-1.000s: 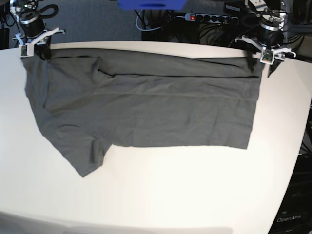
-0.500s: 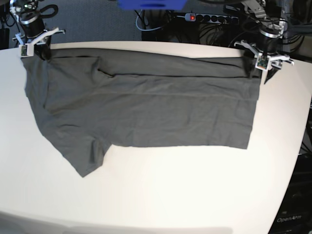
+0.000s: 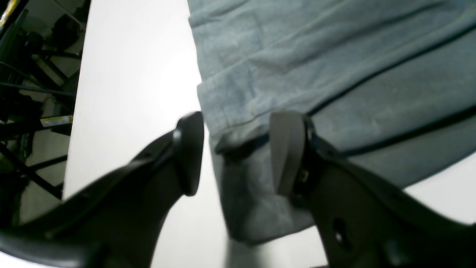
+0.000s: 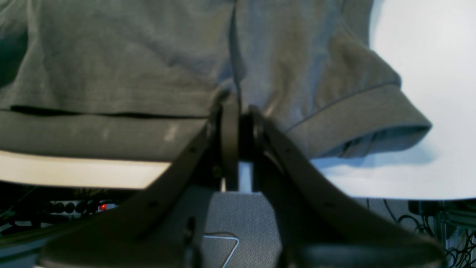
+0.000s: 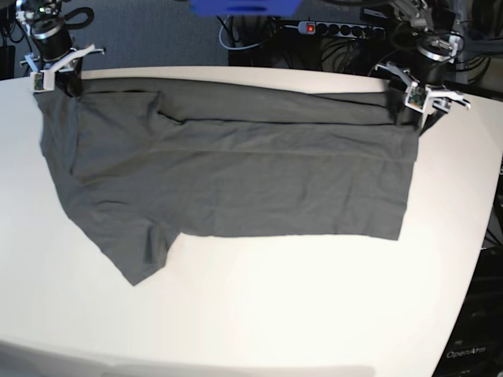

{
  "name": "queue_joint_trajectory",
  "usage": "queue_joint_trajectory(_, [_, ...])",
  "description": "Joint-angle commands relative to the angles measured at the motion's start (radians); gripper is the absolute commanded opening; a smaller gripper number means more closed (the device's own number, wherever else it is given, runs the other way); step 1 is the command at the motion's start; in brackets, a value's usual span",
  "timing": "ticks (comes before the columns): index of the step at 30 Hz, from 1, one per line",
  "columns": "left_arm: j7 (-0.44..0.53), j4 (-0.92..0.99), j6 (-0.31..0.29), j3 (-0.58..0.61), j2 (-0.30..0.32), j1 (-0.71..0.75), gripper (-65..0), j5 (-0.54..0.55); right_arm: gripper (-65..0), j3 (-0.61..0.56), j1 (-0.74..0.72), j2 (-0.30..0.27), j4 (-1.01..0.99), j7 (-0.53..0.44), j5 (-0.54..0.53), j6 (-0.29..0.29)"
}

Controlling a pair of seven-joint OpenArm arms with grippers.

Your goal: Fold the T-shirt properly

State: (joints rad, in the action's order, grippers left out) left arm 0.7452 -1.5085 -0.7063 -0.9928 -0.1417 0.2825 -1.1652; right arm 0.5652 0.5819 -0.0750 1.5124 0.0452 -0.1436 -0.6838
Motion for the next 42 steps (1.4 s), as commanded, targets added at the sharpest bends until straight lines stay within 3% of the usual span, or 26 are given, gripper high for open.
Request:
queue_joint_trajectory(1, [0.029,-0.022,0.008,-0.004,0.009,0.004,-36.6,0.015,-61.2,0.005,0.006,-0.012,0.01,-0.012,-0.008,-0.004])
queue_joint_trajectory(12, [0.03,-0.042,0.008,0.002,0.02,0.019,-36.6,-0.026,-61.2,0.005,0.005,-0.012,0.01,-0.012,-0.008,-0.004])
queue_joint_trajectory(18, [0.026,-0.03,0.008,-0.002,0.018,-0.024,-36.6,-0.103,-61.2,0.005,0.005,-0.012,0.01,-0.012,-0.008,-0.004])
queue_joint_trajectory(42, [0.02,-0.028,0.008,0.002,0.004,-0.052,-36.8,-0.106,-61.4,0.006,0.005,-0.013,0.01,-0.012,-0.008,-0.004])
